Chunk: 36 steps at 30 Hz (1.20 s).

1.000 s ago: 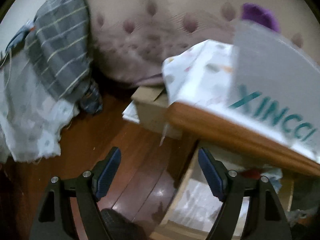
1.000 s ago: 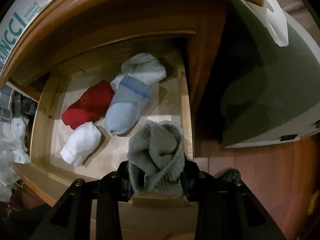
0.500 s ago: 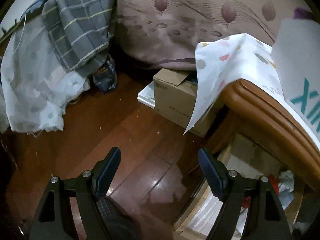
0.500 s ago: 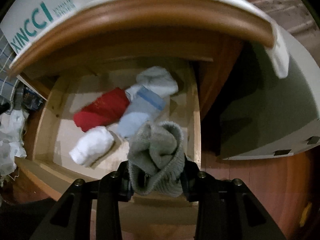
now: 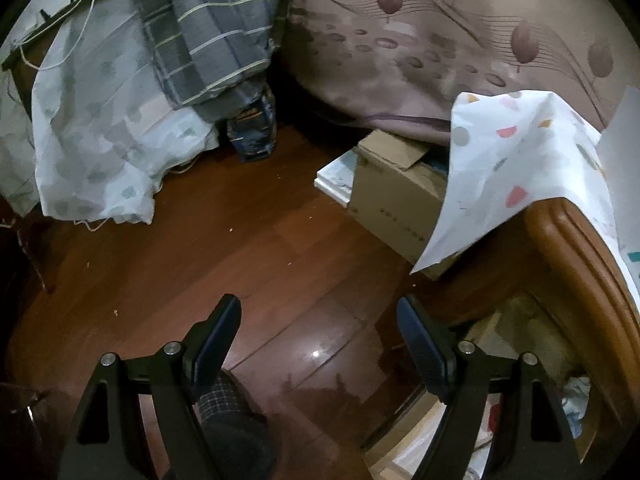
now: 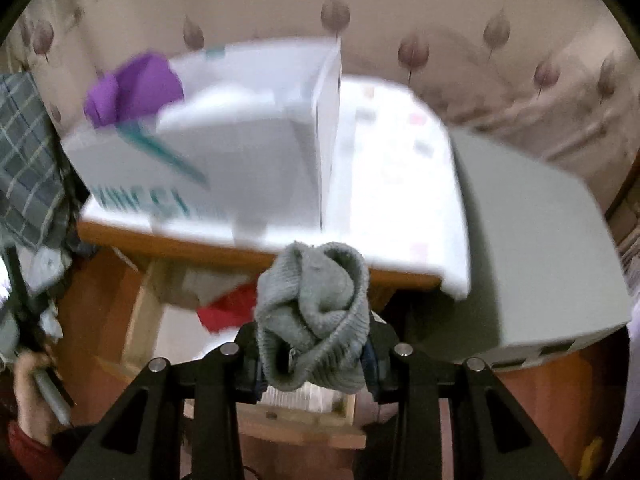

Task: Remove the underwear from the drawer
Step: 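Withdraw the left tool toward the drawer while the right tool lifts the grey sock toward the box, then lower the grey knit sock into the white box and open the right tool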

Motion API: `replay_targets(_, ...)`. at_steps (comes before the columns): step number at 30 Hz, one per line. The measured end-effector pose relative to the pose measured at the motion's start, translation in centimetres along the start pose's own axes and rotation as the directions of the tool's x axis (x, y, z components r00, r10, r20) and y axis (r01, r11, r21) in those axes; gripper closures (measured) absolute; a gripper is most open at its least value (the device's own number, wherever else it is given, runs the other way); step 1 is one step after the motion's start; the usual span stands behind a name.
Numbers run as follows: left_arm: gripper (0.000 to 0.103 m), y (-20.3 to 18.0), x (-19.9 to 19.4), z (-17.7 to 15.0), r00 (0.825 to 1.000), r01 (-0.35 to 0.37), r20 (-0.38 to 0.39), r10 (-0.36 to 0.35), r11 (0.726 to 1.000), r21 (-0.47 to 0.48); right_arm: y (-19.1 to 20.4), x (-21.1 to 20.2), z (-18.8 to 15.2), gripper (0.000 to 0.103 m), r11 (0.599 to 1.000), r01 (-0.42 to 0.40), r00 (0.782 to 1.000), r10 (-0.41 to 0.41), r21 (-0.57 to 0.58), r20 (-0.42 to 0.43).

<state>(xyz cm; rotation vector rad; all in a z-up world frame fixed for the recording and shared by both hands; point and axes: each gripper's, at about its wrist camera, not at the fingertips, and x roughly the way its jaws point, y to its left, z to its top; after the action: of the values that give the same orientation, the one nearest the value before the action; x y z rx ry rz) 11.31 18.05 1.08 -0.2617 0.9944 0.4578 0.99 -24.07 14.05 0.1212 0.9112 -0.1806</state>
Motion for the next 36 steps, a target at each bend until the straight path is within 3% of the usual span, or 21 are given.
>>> replay_targets(5, 0.025, 0.6, 0.7, 0.1, 0.998, -0.062, -0.034, 0.062, 0.998, -0.001, 1.0, -4.2, 4.6, 0.067, 1.000, -0.004, 0.994, 0.006, -0.020, 0.109)
replay_targets(8, 0.025, 1.0, 0.9, 0.2, 0.996, -0.085, -0.039, 0.084, 0.996, -0.009, 2.7, -4.7, 7.4, 0.067, 0.998, 0.013, 0.988, -0.002, -0.067, 0.154)
replay_targets(16, 0.025, 2.2, 1.1, 0.6, 0.989, -0.146, -0.042, 0.144, 0.989, -0.028, 5.9, -0.6, 12.7, 0.067, 0.993, 0.002, 0.996, 0.008, -0.116, 0.091)
replay_targets(22, 0.025, 2.6, 1.5, 0.6, 0.986, -0.153, -0.065, 0.151, 0.988, -0.027, 6.6, 4.8, 14.3, 0.067, 0.994, 0.000, 1.000, -0.003, -0.112, -0.022)
replay_targets(29, 0.025, 2.4, 1.5, 0.7, 0.988, -0.150, -0.053, 0.148, 0.988, -0.023, 6.4, 8.9, 13.6, 0.062, 0.995, 0.007, 0.994, -0.018, -0.100, -0.111)
replay_targets(33, 0.025, 2.1, 1.7, 0.8, 0.987, -0.147, -0.065, 0.145, 0.989, -0.013, 6.6, 9.0, 13.4, 0.045, 0.992, 0.019, 0.995, -0.032, -0.128, -0.098)
replay_targets(36, 0.025, 2.0, 1.5, 0.7, 0.988, -0.148, -0.054, 0.148, 0.989, -0.006, 6.9, 7.3, 13.6, 0.042, 0.987, 0.026, 0.998, -0.034, -0.156, -0.046)
